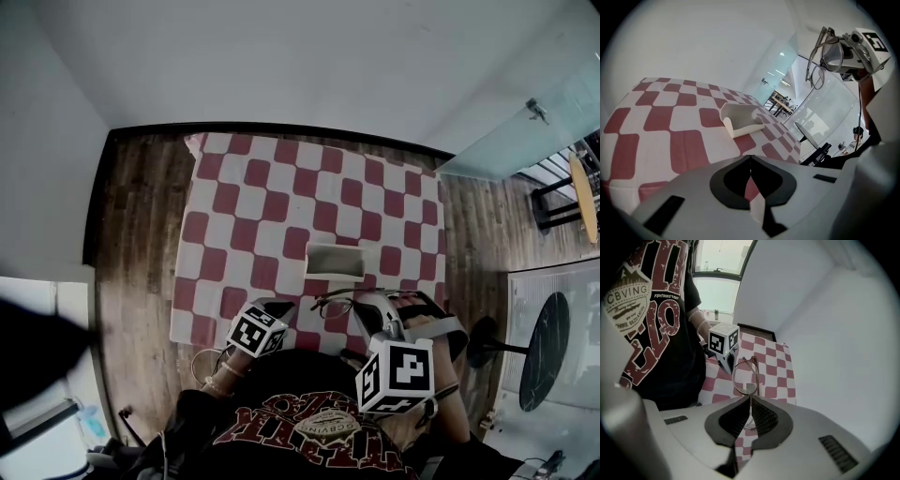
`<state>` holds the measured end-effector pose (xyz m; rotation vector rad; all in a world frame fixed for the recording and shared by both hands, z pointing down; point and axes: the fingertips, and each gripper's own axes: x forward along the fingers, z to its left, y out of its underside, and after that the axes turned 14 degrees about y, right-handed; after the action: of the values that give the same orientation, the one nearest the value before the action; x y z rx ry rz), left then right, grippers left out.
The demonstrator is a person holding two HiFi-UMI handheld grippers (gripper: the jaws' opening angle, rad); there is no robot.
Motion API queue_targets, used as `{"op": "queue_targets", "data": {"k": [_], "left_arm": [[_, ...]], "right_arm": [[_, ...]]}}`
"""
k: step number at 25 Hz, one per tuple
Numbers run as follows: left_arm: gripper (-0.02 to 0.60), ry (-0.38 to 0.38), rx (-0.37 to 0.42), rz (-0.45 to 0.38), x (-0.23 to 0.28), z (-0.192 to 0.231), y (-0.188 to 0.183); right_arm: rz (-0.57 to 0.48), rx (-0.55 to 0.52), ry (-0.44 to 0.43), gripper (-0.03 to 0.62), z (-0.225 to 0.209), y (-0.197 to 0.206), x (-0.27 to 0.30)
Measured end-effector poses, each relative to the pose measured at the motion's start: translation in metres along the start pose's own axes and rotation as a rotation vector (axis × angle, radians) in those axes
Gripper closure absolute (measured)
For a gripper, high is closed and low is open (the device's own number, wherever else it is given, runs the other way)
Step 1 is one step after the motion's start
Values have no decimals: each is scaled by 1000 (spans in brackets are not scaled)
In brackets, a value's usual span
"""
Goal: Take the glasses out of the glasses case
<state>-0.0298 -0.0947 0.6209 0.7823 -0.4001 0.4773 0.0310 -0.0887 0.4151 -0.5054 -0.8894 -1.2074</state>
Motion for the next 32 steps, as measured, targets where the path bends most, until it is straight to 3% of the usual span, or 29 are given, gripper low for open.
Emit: {"op": "queue_targets", "data": {"k": [32], "left_arm": [[572, -6, -11, 26, 1, 5, 9]], "right_arm": [[5, 6, -30, 568, 4, 3, -2]]}}
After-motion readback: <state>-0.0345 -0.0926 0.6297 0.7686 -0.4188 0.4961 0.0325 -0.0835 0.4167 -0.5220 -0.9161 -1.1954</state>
